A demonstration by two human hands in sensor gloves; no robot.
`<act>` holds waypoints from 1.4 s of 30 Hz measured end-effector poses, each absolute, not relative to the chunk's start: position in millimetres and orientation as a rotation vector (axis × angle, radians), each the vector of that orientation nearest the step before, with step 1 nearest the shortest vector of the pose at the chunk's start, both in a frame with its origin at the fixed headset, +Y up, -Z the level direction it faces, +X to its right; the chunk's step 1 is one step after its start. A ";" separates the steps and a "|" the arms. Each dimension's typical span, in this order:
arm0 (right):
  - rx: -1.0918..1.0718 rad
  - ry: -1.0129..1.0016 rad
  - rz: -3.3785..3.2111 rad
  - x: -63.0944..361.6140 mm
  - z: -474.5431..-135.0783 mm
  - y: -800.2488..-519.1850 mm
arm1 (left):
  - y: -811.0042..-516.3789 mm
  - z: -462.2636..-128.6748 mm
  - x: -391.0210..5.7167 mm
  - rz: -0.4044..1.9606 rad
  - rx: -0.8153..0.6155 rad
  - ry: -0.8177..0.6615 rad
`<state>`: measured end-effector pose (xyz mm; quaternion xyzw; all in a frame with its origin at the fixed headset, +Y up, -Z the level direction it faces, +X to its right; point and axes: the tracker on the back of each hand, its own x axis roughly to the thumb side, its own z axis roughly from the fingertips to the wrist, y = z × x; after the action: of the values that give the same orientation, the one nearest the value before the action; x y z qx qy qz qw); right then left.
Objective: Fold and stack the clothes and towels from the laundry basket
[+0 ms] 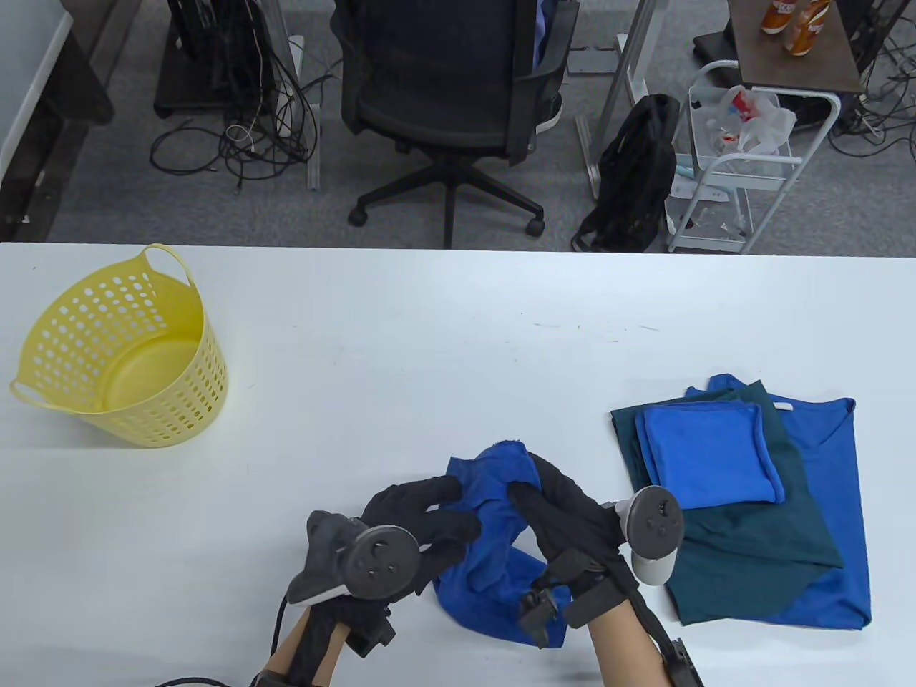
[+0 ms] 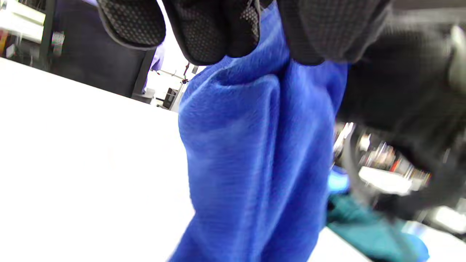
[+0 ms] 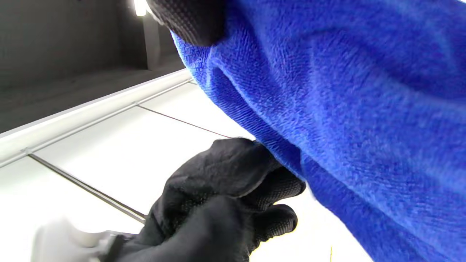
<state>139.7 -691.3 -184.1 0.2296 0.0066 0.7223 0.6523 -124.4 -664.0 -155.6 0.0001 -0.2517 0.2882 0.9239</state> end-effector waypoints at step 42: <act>0.237 -0.282 1.882 188.0 -185.5 -689.4 | -693.8 -193.0 -213.8 0.957 -0.030 -0.135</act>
<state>188.0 -689.4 -185.5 0.1011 -0.1204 0.8034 0.5743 -213.8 -693.8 -193.0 -0.0143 -0.0651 0.4599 0.8855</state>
